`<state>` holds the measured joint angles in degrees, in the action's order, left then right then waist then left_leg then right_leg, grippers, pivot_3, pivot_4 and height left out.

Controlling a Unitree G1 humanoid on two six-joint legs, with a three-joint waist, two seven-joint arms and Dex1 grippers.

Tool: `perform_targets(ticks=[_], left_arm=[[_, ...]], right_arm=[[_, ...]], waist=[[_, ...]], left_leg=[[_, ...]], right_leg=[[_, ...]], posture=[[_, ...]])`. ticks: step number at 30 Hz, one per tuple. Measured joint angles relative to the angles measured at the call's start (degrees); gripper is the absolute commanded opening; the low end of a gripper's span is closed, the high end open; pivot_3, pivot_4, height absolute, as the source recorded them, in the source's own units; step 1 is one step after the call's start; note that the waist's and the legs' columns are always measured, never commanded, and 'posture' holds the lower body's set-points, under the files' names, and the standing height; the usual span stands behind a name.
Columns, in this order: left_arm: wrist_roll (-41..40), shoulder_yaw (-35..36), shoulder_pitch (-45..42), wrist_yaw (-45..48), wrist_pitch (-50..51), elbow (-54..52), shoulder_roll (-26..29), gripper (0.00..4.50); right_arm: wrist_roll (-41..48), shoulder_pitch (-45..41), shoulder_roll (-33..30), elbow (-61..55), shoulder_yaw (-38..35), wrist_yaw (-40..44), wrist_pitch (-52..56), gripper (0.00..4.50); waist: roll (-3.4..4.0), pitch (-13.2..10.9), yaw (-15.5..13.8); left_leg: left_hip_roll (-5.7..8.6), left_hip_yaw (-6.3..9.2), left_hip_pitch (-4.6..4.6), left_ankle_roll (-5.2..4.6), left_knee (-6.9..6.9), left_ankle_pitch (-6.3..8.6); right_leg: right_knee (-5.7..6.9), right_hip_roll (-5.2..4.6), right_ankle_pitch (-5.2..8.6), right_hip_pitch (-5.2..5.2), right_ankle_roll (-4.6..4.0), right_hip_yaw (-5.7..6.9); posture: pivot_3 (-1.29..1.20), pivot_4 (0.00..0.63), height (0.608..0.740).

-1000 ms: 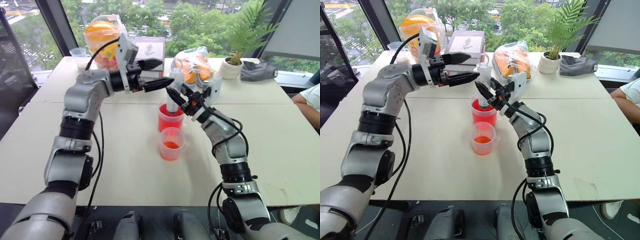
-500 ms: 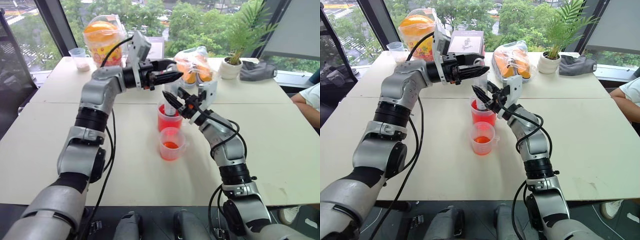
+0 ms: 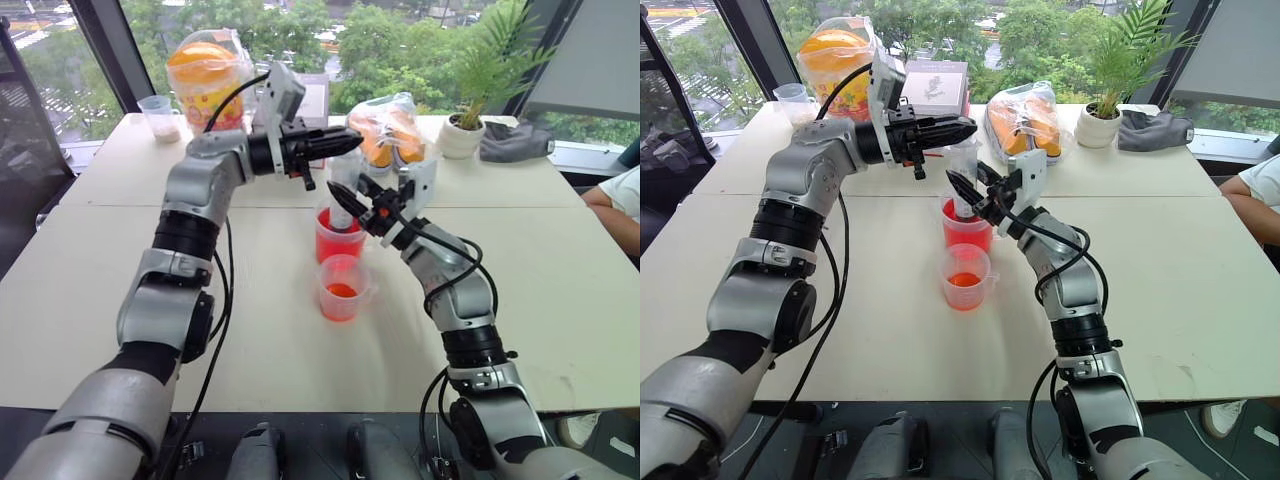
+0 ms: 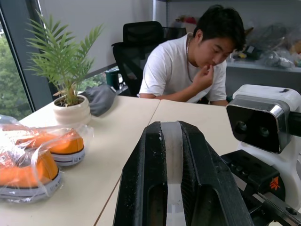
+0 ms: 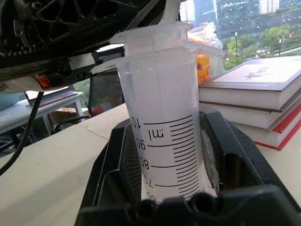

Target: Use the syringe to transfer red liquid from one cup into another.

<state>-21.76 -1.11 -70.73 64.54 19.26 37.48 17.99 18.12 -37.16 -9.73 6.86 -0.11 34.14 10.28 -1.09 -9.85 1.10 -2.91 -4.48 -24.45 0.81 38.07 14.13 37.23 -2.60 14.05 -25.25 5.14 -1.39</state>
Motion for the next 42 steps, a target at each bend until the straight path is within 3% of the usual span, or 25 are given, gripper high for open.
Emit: perform_targets(ticks=[31, 36, 40, 42], left_arm=[[0.0, 0.2, -4.3, 0.2, -2.5, 5.3, 0.0, 0.04], [0.1, 1.5, -4.3, -1.4, -3.3, 2.6, 1.2, 2.19], [0.4, 1.9, -3.0, -1.6, -3.7, -0.2, 2.2, 4.21], [0.6, 1.9, -0.6, -0.9, -3.5, -2.3, 3.2, 4.21]], right_arm=[[-0.5, -0.2, -0.6, 1.1, 0.1, 0.0, 0.0, 1.38], [-0.6, -0.2, -1.6, -0.4, 1.4, 0.5, 2.6, 1.38], [-0.5, -0.8, -2.2, -1.5, 1.7, 0.5, 4.3, 1.38], [-0.4, -1.9, -2.7, -2.6, 1.5, 0.4, 4.6, 1.38]], waist=[[0.00, 0.0, 0.0], [0.00, 0.0, 0.2], [0.00, 0.0, 0.0], [0.00, 0.0, 0.1]], left_leg=[[0.00, -0.01, 0.00, 0.00, 0.00, 0.00], [-0.01, 0.00, 0.00, 0.00, -0.01, 0.00], [0.00, -0.01, 0.00, 0.00, -0.01, 0.00], [0.00, -0.04, 0.01, 0.00, 0.00, 0.00]], right_leg=[[0.00, 0.00, 0.00, 0.00, 0.00, 0.00], [0.01, 0.01, 0.00, -0.02, 0.00, -0.01], [0.01, 0.00, 0.00, -0.01, 0.00, -0.01], [0.01, -0.02, 0.00, -0.01, 0.00, -0.03]], posture=[[0.00, 0.150, 0.740], [0.00, 0.150, 0.740], [0.00, 0.150, 0.740], [0.00, 0.150, 0.740]])
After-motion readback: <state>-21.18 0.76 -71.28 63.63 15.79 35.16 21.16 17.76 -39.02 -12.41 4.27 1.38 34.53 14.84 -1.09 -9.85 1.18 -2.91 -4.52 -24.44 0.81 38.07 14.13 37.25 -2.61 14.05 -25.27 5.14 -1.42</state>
